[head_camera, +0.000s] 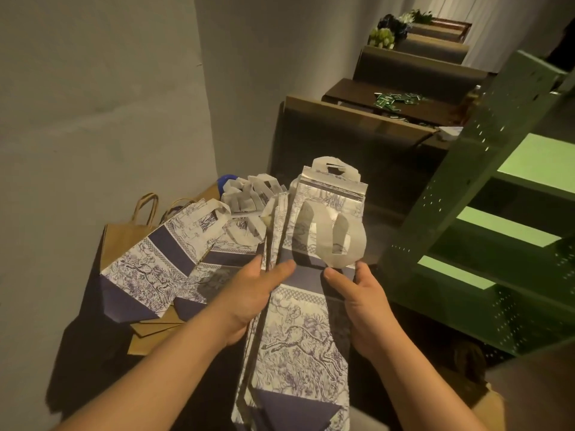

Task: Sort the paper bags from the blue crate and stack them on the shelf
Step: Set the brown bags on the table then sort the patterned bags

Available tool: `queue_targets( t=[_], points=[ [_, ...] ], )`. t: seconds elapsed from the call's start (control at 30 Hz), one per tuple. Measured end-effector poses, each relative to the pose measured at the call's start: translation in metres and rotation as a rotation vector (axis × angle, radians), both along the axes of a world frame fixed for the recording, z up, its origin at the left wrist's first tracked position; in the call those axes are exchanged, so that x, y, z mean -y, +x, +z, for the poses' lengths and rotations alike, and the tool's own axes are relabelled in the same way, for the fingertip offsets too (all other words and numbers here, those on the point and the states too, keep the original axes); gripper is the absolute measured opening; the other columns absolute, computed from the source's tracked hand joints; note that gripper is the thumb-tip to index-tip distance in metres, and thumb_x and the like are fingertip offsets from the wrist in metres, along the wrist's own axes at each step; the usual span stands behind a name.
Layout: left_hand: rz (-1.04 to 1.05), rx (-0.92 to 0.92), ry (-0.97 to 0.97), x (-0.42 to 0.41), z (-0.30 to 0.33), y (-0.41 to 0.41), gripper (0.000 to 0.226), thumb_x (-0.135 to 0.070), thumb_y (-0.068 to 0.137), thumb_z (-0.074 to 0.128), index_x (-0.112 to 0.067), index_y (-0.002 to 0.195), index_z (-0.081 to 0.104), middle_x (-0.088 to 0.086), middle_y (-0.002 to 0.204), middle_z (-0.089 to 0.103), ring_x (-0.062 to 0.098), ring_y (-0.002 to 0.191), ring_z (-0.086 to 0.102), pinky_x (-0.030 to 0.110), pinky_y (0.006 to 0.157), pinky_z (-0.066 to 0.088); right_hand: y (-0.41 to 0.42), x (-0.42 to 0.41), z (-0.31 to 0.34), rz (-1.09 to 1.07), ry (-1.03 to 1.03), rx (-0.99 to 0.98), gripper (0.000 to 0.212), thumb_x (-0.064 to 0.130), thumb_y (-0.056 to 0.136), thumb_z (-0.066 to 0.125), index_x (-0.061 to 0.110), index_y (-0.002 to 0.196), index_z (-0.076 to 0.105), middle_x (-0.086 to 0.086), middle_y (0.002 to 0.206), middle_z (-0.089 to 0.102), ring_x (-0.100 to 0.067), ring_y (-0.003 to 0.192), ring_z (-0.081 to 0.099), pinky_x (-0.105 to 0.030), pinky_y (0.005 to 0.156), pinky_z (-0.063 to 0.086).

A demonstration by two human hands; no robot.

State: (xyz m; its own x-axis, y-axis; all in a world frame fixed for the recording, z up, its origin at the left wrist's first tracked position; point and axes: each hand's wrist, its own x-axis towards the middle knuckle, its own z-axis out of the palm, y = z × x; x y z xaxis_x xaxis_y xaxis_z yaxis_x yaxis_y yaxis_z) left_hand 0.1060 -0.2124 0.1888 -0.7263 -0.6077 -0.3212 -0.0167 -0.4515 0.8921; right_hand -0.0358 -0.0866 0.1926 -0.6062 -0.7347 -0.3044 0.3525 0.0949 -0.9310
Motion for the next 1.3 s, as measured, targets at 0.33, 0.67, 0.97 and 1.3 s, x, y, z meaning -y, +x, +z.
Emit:
queue_targets(
  t=[0.33,0.67,0.97,1.3],
  points=[
    [0.049,0.014,-0.122,-0.002,-0.015,-0.011,0.090,-0.050,0.078,0.084,-0.027,0.153,0.040,0.000,0.153,0.054,0.020,0.134,0.057,0.049,0.116,0.043,0.004,-0.001,-0.010,0.071,0.106,-0.022,0.033,0.019,0.096,0.068,0.020,0.127,0.056,-0.004,0.117,0.074,-0.022,0.103,0.074,-0.047,0.096,0.056],
    [0.089,-0.002,-0.072,0.002,-0.035,-0.021,0.111,-0.063,0.062,0.080,-0.035,0.158,0.032,0.000,0.157,0.049,0.020,0.138,0.053,0.050,0.115,0.044,0.001,-0.006,-0.007,0.172,0.145,-0.060,0.038,0.012,0.094,0.068,0.023,0.126,0.050,-0.002,0.122,0.069,-0.019,0.108,0.071,-0.046,0.099,0.056],
    [0.074,0.071,-0.182,0.004,-0.033,-0.025,0.120,-0.079,0.055,0.080,-0.039,0.157,0.031,-0.005,0.157,0.047,0.020,0.140,0.050,0.051,0.115,0.043,0.001,-0.006,-0.009,0.081,0.110,-0.080,0.037,0.015,0.090,0.074,0.019,0.121,0.053,-0.006,0.116,0.073,-0.023,0.101,0.074,-0.047,0.092,0.059],
    [0.111,0.644,-0.609,0.069,-0.016,-0.007,0.023,-0.038,0.100,0.058,-0.030,0.121,0.061,-0.005,0.112,0.069,0.021,0.097,0.067,0.045,0.091,0.056,-0.012,-0.015,-0.012,-0.051,0.053,-0.098,0.040,0.006,0.095,0.066,0.028,0.127,0.057,-0.002,0.115,0.076,-0.026,0.107,0.072,-0.055,0.102,0.051]
  ],
)
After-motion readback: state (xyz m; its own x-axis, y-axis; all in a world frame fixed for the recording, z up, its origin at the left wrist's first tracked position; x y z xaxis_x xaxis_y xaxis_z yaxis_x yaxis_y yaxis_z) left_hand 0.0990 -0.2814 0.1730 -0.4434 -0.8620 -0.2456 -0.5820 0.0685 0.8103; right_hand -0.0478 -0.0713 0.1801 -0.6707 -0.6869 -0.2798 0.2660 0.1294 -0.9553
